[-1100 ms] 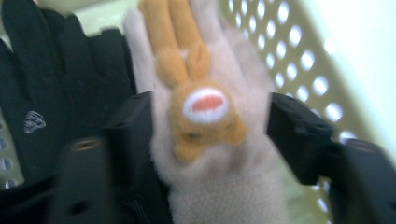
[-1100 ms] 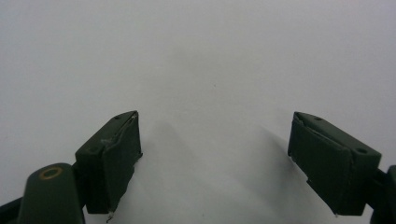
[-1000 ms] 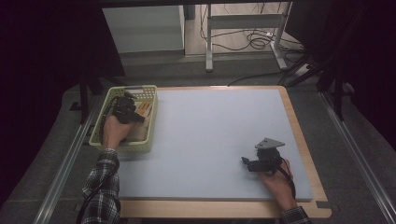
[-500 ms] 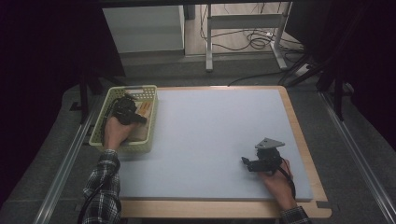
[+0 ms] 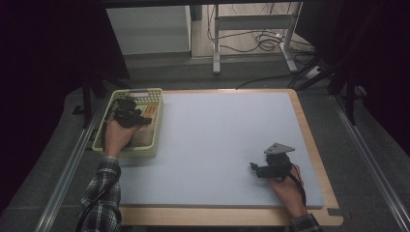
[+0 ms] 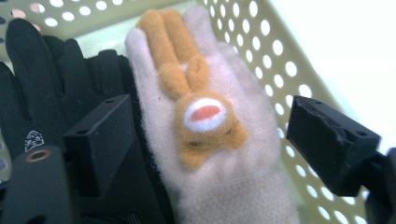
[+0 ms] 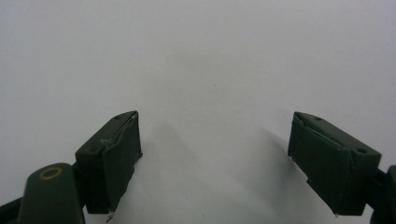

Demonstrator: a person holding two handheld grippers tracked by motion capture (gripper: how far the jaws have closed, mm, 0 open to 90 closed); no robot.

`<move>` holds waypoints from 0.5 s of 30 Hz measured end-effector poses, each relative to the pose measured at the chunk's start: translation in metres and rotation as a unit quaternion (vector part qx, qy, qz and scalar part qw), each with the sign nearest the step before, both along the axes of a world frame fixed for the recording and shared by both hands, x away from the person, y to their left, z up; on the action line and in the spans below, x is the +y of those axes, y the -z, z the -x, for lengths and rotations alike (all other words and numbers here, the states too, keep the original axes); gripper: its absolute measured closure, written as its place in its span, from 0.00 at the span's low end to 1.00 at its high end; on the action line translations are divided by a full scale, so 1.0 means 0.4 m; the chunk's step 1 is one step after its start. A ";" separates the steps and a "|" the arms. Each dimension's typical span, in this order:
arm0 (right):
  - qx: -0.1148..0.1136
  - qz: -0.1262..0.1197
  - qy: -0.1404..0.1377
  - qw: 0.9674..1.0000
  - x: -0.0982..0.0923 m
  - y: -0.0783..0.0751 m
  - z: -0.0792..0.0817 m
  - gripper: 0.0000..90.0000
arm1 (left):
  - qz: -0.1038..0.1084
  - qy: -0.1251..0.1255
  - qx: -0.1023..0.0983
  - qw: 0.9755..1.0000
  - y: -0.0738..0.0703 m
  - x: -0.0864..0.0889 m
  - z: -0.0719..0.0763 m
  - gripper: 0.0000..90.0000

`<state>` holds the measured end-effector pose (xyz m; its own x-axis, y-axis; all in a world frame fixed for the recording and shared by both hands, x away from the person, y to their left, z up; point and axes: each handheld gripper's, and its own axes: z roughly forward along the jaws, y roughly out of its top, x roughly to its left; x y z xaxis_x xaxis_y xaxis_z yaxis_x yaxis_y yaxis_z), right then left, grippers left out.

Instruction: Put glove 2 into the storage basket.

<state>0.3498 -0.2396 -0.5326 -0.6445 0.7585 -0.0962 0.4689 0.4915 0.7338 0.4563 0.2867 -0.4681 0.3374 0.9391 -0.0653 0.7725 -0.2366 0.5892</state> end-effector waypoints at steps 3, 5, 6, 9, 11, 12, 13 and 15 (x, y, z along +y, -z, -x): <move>0.000 0.000 0.000 1.000 0.000 0.000 0.000 0.19 | -0.006 0.006 -0.004 1.000 -0.006 0.000 0.009 0.13; 0.000 0.000 0.000 1.000 0.000 0.000 0.000 0.19 | -0.008 0.009 -0.006 1.000 -0.008 -0.001 0.014 0.12; 0.000 0.000 0.000 1.000 0.000 0.000 0.000 0.19 | -0.010 0.012 -0.007 1.000 -0.010 -0.002 0.017 0.12; 0.000 0.000 0.000 1.000 0.000 0.000 0.000 0.19 | -0.012 0.017 -0.010 1.000 -0.013 -0.002 0.026 0.10; 0.000 0.000 0.000 1.000 0.000 0.000 0.000 0.19 | -0.012 0.017 -0.011 1.000 -0.014 0.000 0.032 0.08; 0.000 0.001 0.000 1.000 0.000 0.000 0.000 0.19 | -0.012 0.019 -0.013 1.000 -0.014 0.001 0.034 0.08; 0.000 0.001 0.000 1.000 0.000 0.000 0.000 0.19 | -0.009 0.018 -0.013 1.000 -0.015 0.002 0.037 0.06; 0.000 0.001 0.000 1.000 0.000 0.000 0.000 0.19 | -0.008 0.019 -0.016 1.000 -0.017 0.006 0.043 0.05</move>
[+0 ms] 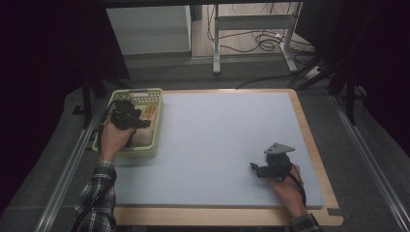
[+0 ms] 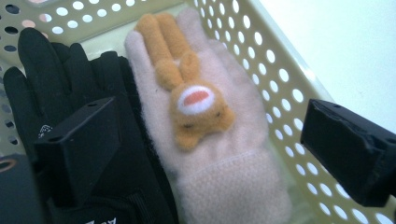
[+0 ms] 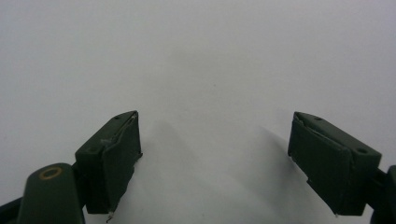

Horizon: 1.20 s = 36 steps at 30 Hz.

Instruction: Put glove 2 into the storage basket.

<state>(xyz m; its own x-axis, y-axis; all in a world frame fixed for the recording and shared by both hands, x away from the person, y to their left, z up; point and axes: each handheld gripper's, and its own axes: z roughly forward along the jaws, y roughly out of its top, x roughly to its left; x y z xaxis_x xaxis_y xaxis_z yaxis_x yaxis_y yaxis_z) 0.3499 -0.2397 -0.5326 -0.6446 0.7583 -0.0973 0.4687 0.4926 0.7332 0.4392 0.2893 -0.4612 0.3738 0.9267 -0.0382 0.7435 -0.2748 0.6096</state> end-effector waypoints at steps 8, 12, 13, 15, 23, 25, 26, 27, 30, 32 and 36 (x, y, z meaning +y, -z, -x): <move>0.000 0.000 0.000 1.000 0.000 0.000 0.000 0.19 | 0.005 0.006 -0.021 1.000 -0.013 0.006 0.029 0.03; 0.000 0.001 0.000 1.000 0.000 0.000 0.000 0.19 | 0.005 0.010 -0.030 0.999 -0.020 0.001 0.043 0.03; 0.001 0.001 0.000 1.000 0.000 0.000 0.000 0.19 | 0.004 0.011 -0.032 0.999 -0.021 0.000 0.047 0.03; 0.000 0.001 0.000 1.000 0.000 0.000 0.000 0.19 | 0.007 0.013 -0.037 0.999 -0.024 -0.001 0.054 0.03; 0.000 0.001 0.000 1.000 0.000 0.000 0.000 0.19 | 0.018 0.023 -0.052 0.998 -0.030 -0.005 0.079 0.03; 0.000 0.001 0.000 1.000 0.000 -0.001 0.000 0.19 | 0.018 0.027 -0.057 0.998 -0.032 -0.009 0.086 0.03; 0.000 0.001 0.000 1.000 0.000 -0.001 0.000 0.19 | 0.019 0.028 -0.057 0.998 -0.033 -0.011 0.089 0.03; 0.000 0.001 0.000 1.000 0.000 -0.001 0.000 0.19 | 0.020 0.030 -0.059 0.998 -0.033 -0.014 0.092 0.03; 0.000 0.002 0.000 1.000 0.000 -0.001 0.000 0.19 | 0.018 0.037 -0.064 0.997 -0.037 -0.021 0.101 0.03; 0.000 0.001 0.000 1.000 0.000 -0.001 0.000 0.19 | 0.020 0.039 -0.068 0.997 -0.039 -0.028 0.108 0.03; -0.001 0.002 0.000 1.000 0.000 -0.001 0.000 0.19 | 0.025 0.050 -0.074 0.996 -0.043 -0.042 0.121 0.03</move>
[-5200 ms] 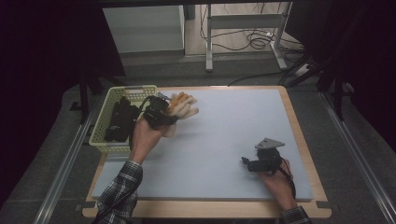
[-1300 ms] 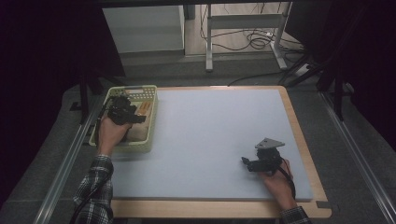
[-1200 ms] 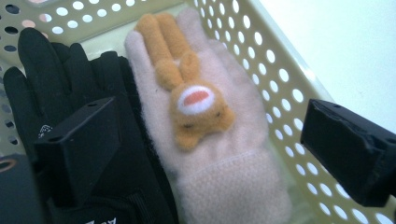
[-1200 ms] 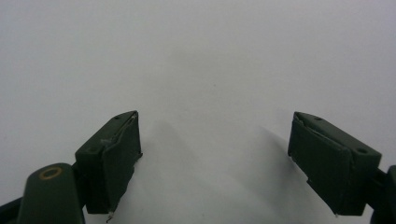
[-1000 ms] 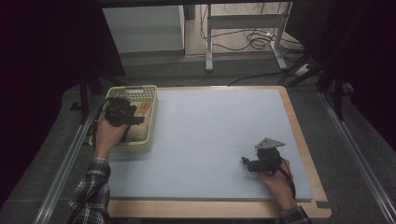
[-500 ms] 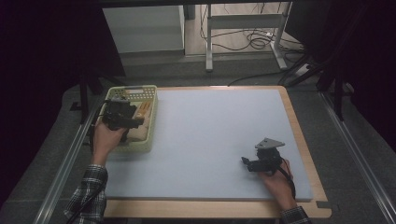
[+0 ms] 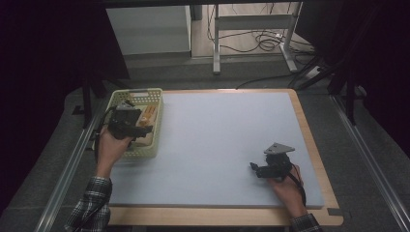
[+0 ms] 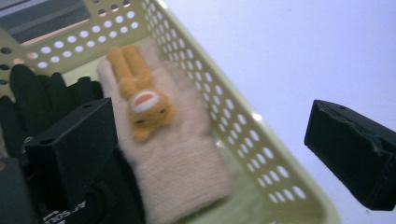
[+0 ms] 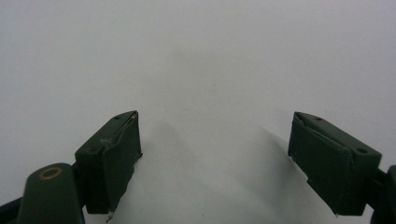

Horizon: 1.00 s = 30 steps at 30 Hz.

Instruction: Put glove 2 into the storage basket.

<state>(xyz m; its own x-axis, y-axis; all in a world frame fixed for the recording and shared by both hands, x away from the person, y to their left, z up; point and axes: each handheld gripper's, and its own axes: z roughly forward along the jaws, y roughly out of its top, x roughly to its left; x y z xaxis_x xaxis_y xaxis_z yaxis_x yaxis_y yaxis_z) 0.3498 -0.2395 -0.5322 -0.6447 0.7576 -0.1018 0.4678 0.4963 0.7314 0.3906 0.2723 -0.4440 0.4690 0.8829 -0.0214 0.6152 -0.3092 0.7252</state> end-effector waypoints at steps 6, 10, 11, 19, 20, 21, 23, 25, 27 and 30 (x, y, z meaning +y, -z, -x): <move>0.000 0.000 0.000 1.000 0.000 0.000 0.000 0.19 | -0.001 0.018 -0.007 1.000 0.000 -0.032 0.017 0.03; 0.001 0.000 0.001 1.000 0.000 -0.001 0.001 0.19 | -0.007 0.036 -0.013 0.999 0.003 -0.064 0.033 0.03; 0.001 0.000 0.001 1.000 0.000 -0.001 0.001 0.19 | -0.004 0.041 -0.017 0.999 0.003 -0.078 0.039 0.03; 0.000 0.001 0.000 1.000 0.000 -0.001 0.001 0.19 | -0.001 0.079 -0.028 0.997 0.007 -0.141 0.072 0.03; 0.000 0.001 0.000 1.000 0.000 -0.001 0.001 0.19 | 0.000 0.082 -0.029 0.996 0.009 -0.148 0.076 0.03; 0.000 0.001 0.000 1.000 0.000 -0.001 0.001 0.19 | 0.003 0.089 -0.029 0.996 0.014 -0.159 0.081 0.03; 0.000 0.001 0.000 1.000 0.001 -0.001 0.001 0.19 | 0.004 0.098 -0.030 0.995 0.023 -0.177 0.089 0.03; 0.000 0.001 0.000 1.000 0.001 -0.001 0.001 0.19 | 0.007 0.107 -0.032 0.994 0.034 -0.196 0.097 0.03; 0.000 0.001 0.000 1.000 0.001 -0.001 0.001 0.19 | 0.009 0.115 -0.034 0.993 0.042 -0.209 0.103 0.03; 0.001 0.000 0.001 1.000 0.001 -0.001 0.001 0.19 | 0.013 0.127 -0.035 0.991 0.054 -0.232 0.117 0.03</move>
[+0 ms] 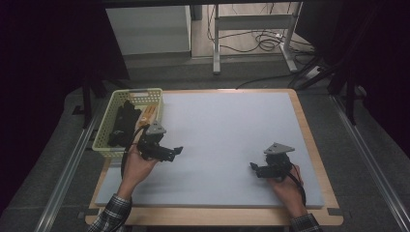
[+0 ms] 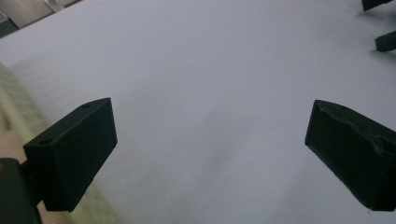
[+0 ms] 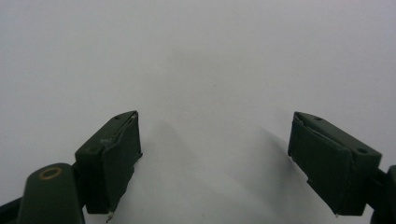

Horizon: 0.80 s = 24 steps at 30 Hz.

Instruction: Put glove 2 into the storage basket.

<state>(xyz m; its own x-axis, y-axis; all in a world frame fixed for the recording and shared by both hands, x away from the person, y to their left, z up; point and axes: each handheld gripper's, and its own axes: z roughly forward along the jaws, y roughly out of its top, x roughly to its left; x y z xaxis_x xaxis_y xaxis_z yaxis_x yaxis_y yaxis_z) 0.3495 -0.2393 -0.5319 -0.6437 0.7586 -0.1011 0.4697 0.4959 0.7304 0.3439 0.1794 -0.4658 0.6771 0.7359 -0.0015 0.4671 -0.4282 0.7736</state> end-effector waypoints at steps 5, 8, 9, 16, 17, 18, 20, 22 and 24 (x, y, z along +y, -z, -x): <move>-0.001 0.000 0.000 1.000 0.000 0.000 0.000 0.19 | 0.009 0.025 0.003 1.000 0.030 -0.039 0.026 0.03; 0.000 0.000 0.000 1.000 0.000 0.000 0.000 0.19 | 0.008 0.038 0.005 0.999 0.054 -0.059 0.042 0.02; -0.001 0.000 0.000 1.000 0.000 0.000 0.000 0.19 | 0.007 0.042 0.007 0.999 0.063 -0.064 0.047 0.02; -0.001 0.000 0.000 1.000 0.000 0.000 0.000 0.19 | -0.005 0.057 0.021 0.998 0.134 -0.086 0.070 0.02; -0.001 0.000 0.000 1.000 0.000 0.000 0.000 0.19 | -0.007 0.057 0.024 0.998 0.141 -0.087 0.071 0.02; -0.001 0.000 0.000 1.000 0.000 0.000 0.000 0.19 | -0.009 0.056 0.025 0.998 0.148 -0.088 0.072 0.02; -0.002 0.001 0.000 1.000 0.000 0.000 0.001 0.19 | -0.010 0.057 0.031 0.998 0.165 -0.089 0.074 0.02; -0.002 0.001 -0.001 1.000 0.000 0.000 0.000 0.19 | -0.016 0.059 0.040 0.997 0.182 -0.091 0.074 0.01; -0.002 0.001 -0.001 1.000 0.000 0.000 0.000 0.19 | -0.032 0.058 0.042 0.997 0.197 -0.095 0.075 0.01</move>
<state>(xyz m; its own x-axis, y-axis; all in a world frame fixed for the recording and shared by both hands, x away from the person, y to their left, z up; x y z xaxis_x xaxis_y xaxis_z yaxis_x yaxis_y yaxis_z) 0.3493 -0.2392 -0.5319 -0.6442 0.7577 -0.1045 0.4668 0.4977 0.7310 0.3138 0.1414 -0.5445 0.7566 0.6536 -0.0179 0.4741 -0.5296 0.7034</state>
